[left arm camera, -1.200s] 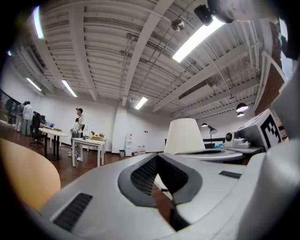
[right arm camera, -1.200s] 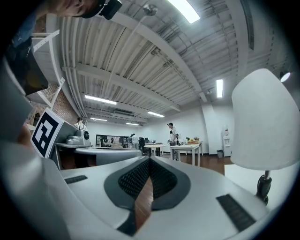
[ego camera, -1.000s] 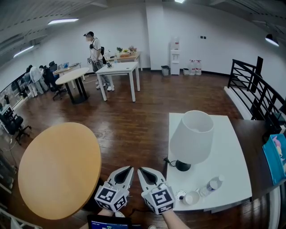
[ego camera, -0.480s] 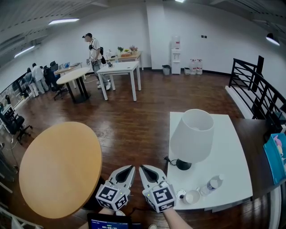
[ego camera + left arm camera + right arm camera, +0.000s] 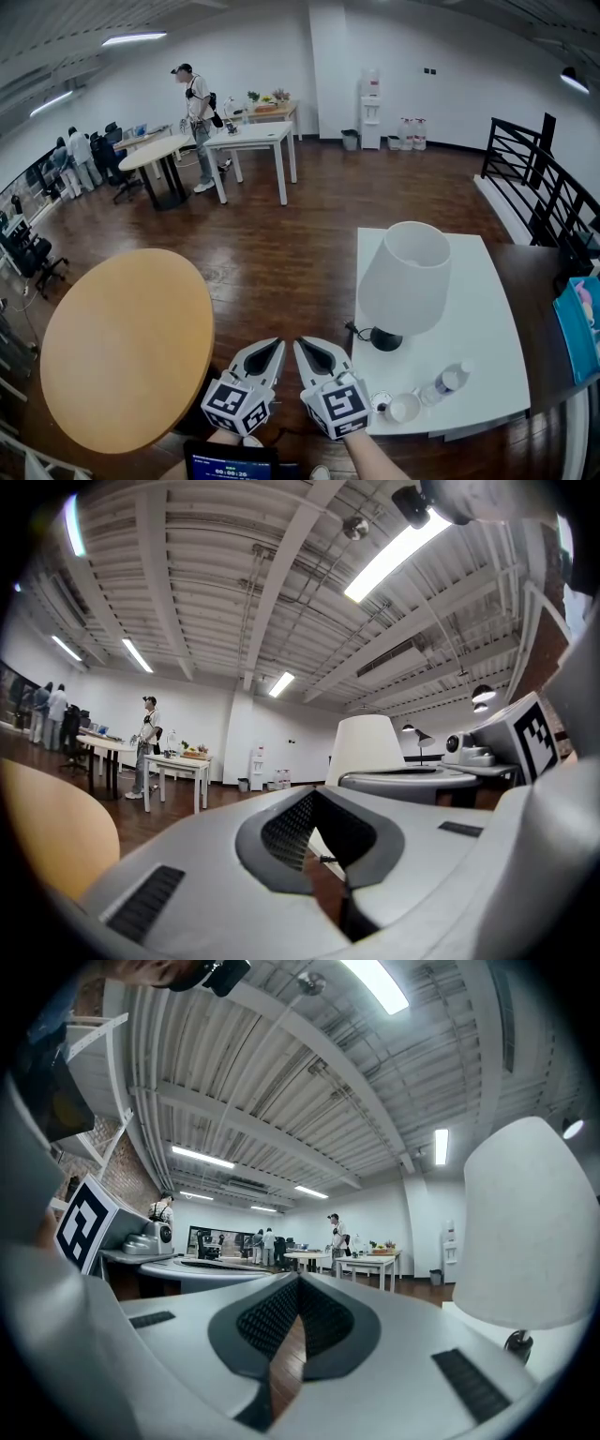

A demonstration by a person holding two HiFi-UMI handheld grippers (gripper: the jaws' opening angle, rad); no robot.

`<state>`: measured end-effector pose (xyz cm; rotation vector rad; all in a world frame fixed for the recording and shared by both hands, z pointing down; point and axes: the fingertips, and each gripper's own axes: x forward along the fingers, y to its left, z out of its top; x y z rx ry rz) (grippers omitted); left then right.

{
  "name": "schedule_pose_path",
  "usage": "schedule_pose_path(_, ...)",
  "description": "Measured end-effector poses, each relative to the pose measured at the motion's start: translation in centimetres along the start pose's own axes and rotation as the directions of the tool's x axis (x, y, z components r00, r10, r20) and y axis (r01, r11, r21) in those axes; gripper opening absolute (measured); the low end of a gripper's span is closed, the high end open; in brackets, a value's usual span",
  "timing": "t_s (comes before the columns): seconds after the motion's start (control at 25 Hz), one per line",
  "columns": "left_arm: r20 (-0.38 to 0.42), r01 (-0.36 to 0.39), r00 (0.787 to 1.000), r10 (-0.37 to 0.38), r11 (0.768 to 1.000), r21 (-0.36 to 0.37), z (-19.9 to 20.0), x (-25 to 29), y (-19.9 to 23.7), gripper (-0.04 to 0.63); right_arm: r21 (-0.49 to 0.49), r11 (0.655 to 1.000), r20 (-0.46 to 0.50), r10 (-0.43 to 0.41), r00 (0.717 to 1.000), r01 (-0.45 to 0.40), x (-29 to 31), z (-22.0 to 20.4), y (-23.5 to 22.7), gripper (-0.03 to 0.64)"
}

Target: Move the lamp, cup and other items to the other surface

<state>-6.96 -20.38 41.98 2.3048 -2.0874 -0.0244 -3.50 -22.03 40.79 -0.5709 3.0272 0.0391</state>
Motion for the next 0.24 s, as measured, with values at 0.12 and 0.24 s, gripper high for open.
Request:
schedule_pose_path(0.12, -0.001, 0.0, 1.0, 0.0, 1.0, -0.003, -0.1, -0.18, -0.07, 0.012, -0.005, 1.0, -0.008, 0.01, 1.0, -0.01, -0.15, 0.03, 0.39, 0.0)
schedule_pose_path(0.24, -0.004, 0.0, 1.0, 0.0, 1.0, -0.005, -0.09, -0.42, -0.03, 0.012, 0.011, 1.0, -0.011, 0.008, 1.0, -0.008, -0.18, -0.02, 0.67, 0.0)
